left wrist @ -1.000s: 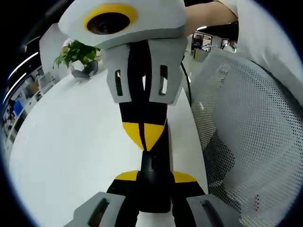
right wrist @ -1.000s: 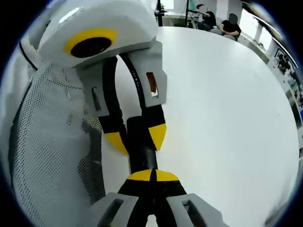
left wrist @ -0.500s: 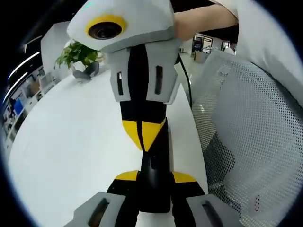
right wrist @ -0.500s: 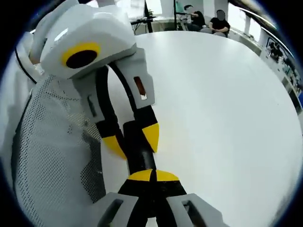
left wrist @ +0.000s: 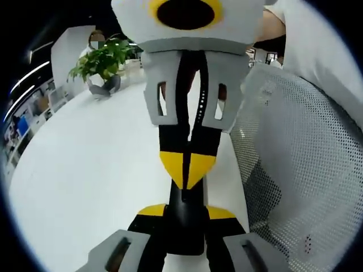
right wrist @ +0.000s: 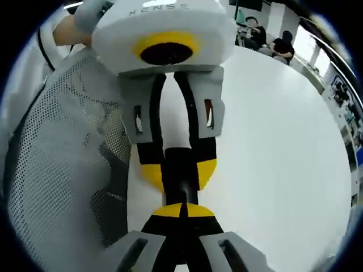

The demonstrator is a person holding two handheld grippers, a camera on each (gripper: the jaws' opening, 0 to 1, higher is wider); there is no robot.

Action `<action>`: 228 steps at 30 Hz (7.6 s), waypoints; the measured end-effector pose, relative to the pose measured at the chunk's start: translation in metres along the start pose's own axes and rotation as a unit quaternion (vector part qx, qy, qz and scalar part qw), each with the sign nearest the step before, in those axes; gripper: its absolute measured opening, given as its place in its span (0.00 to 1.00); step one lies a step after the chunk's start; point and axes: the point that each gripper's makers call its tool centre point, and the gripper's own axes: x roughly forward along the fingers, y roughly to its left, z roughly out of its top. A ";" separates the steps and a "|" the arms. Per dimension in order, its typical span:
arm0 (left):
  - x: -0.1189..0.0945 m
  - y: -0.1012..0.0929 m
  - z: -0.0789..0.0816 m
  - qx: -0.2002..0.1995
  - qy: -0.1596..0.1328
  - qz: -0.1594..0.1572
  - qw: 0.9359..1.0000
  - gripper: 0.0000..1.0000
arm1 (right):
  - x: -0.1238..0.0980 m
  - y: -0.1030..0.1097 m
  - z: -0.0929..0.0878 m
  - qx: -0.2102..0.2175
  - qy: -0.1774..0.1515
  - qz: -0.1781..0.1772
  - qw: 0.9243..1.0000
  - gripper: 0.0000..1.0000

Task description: Press the specified remote control buttons in sequence, fully releasing each button before pressing the next.

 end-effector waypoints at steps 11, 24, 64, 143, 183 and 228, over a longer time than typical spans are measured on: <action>0.001 0.000 0.000 -0.005 -0.008 -0.008 1.000 0.24 | 0.001 0.000 0.001 0.019 -0.011 -0.017 1.000 0.00; 0.001 0.000 0.000 -0.003 -0.006 -0.004 1.000 0.24 | 0.004 0.003 0.008 0.011 -0.014 -0.009 1.000 0.00; 0.000 -0.002 0.000 0.010 0.001 -0.002 1.000 0.24 | 0.005 0.001 0.013 0.015 -0.026 -0.022 0.999 0.00; -0.153 0.042 0.069 -0.190 -0.216 0.297 0.910 0.85 | 0.001 -0.027 -0.029 0.101 -0.074 -0.015 0.992 0.21; -0.195 0.034 0.064 -0.238 -0.296 0.370 0.848 0.98 | -0.007 -0.132 -0.049 0.113 -0.016 -0.024 0.993 0.22; -0.201 0.035 0.059 -0.266 -0.306 0.379 0.832 1.00 | -0.017 -0.188 -0.050 0.076 -0.047 -0.031 0.996 0.35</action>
